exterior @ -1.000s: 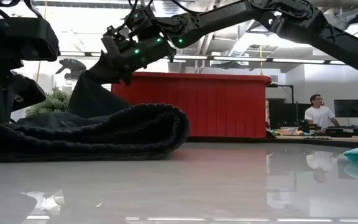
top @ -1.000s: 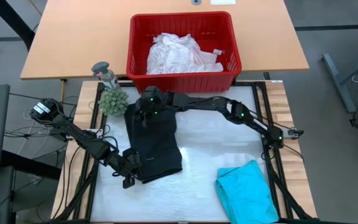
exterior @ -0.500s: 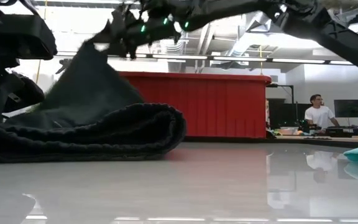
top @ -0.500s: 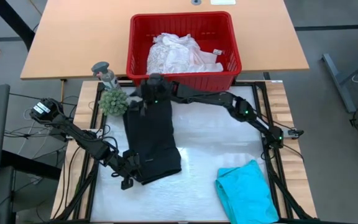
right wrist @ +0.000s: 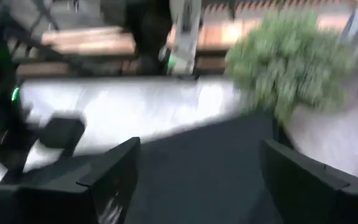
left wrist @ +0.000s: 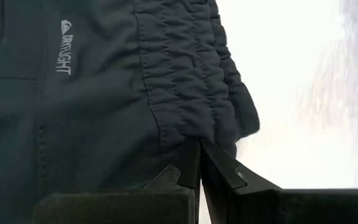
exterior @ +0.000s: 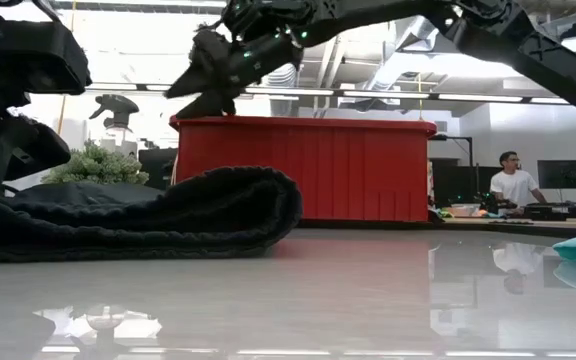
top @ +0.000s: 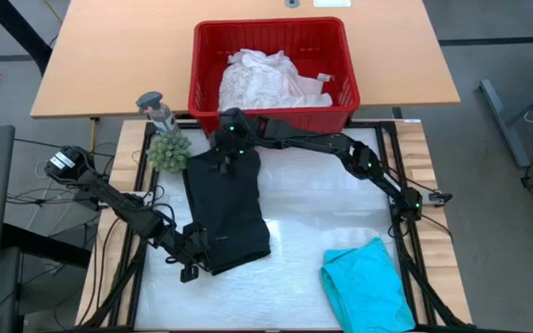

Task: Fold Laundry from Bin
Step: Fold the black shorts

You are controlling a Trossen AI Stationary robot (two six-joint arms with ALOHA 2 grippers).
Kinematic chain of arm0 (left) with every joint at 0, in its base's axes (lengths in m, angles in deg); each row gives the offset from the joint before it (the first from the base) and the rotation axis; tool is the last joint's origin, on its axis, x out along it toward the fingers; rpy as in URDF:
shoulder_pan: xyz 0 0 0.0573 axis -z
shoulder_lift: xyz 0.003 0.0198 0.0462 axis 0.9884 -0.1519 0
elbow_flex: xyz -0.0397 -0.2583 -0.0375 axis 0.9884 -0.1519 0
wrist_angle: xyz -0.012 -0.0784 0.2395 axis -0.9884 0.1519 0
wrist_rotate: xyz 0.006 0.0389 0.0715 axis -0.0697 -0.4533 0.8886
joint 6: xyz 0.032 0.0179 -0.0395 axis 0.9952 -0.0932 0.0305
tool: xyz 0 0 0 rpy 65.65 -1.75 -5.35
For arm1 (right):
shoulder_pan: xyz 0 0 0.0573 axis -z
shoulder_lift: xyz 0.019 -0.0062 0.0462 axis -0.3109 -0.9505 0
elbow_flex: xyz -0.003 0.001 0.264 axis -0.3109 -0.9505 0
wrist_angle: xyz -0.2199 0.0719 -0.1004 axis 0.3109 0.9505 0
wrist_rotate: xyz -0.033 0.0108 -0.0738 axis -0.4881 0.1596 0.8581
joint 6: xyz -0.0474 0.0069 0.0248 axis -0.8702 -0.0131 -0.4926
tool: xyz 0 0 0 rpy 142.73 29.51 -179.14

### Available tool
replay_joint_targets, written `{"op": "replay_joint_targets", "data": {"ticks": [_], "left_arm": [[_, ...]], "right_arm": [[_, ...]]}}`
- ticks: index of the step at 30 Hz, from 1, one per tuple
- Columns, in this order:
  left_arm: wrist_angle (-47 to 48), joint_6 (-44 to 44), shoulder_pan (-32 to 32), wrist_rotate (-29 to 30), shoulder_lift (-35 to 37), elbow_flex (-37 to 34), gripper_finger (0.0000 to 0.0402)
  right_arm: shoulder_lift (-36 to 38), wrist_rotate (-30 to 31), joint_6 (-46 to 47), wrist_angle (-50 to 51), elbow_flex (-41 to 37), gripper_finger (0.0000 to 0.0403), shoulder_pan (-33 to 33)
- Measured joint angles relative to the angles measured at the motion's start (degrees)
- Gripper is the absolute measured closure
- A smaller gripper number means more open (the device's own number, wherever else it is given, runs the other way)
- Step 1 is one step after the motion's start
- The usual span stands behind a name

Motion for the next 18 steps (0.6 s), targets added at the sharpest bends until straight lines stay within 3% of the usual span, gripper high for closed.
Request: {"op": "replay_joint_targets", "data": {"ticks": [3, 6, 9, 12, 18], "left_arm": [[0.0, -0.2, 0.4, 0.3, 0.0, 0.0, 0.0401], [0.0, -1.7, 0.5, 2.1, 0.0, 0.0, 0.0401], [-0.2, -2.4, 0.1, 3.3, 0.0, 0.0, 0.0401], [-0.8, -4.1, -0.3, 5.4, 0.0, 0.0, 0.0401], [-8.6, -6.1, -1.2, 6.1, 0.0, 0.0, 0.0401]], "right_arm": [[4.2, -1.1, -2.1, 11.2, 0.0, 0.0089, -0.8], [7.9, 2.0, -4.8, 24.0, 0.2, 0.0149, -4.6], [8.2, 3.7, -5.3, 33.1, -0.9, 0.0254, -10.2], [7.3, 5.5, -5.7, 34.3, -2.5, 0.0371, -16.1], [7.9, 9.8, -2.1, 25.5, -7.1, 0.0387, -24.6]]}}
